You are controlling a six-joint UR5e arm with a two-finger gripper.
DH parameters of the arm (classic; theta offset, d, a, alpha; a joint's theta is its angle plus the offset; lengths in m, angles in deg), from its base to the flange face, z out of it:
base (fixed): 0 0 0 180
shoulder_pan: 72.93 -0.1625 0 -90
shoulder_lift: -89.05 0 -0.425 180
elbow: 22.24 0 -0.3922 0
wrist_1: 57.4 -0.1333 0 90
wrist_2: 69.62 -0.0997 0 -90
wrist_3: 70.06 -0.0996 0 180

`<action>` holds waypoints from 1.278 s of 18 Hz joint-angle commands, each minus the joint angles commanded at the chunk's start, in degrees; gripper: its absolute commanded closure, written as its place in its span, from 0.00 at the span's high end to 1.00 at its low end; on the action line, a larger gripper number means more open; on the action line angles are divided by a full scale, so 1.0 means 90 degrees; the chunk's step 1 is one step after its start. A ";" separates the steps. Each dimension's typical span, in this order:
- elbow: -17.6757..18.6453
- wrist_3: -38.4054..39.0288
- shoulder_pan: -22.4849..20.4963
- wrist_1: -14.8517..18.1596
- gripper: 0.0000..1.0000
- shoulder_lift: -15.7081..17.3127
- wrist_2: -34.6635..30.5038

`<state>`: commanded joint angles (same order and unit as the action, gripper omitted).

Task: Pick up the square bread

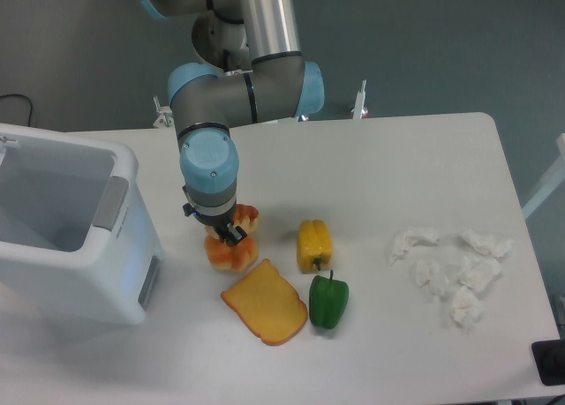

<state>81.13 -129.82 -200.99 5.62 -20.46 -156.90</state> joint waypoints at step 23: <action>-0.2441 -0.0391 -0.0830 -0.0234 0.45 -0.0547 -0.0332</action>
<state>59.16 -133.34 -208.46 3.51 -25.38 -159.89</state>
